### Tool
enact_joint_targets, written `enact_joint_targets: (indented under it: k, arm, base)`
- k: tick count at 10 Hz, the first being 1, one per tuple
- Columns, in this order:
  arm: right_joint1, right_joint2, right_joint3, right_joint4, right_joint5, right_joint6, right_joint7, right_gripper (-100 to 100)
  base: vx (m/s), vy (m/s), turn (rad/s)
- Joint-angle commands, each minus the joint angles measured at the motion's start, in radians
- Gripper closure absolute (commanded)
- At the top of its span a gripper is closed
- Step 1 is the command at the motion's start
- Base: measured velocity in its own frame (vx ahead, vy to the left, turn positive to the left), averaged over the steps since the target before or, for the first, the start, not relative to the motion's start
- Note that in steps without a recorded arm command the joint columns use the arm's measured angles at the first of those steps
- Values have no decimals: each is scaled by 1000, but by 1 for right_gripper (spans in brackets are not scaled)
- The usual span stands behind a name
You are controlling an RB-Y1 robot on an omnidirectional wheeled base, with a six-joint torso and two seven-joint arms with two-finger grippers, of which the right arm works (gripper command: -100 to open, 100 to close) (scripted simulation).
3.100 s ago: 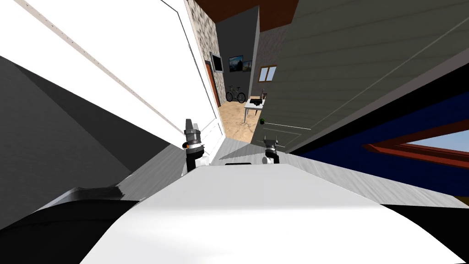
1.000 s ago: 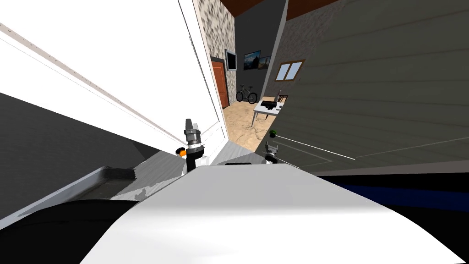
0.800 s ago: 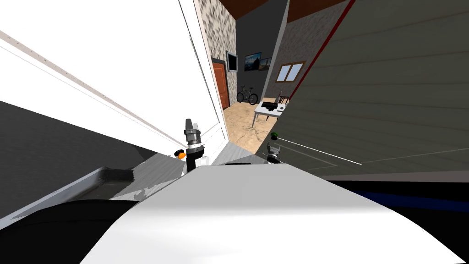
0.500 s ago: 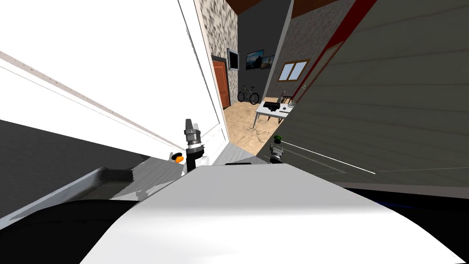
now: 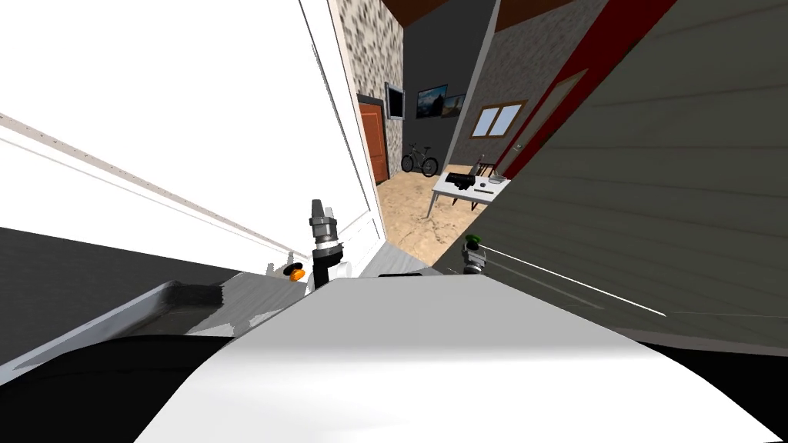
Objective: Pull the door open
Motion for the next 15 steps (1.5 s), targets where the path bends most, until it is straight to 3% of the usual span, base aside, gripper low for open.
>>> enact_joint_targets:
  k: [1, 2, 3, 4, 9, 15]
  arm:
    - [23, -28, -1, -6, -6, -1, -31, -100]
    - [28, -40, -1, -1, -8, -4, -46, -100]
    - [21, -31, 1, 6, -5, -9, -38, -100]
    - [21, -31, 1, 6, -5, -9, -38, 100]
    - [21, -31, 1, 6, -5, -9, -38, 100]
    - [43, -57, 68, -29, 30, -9, -83, 100]
  base:
    - [184, -5, 52]
    - [204, -1, 27]
    - [92, -4, 4]
    - [-13, -5, -22]
    - [-17, 1, 6]
    - [-176, 6, 54]
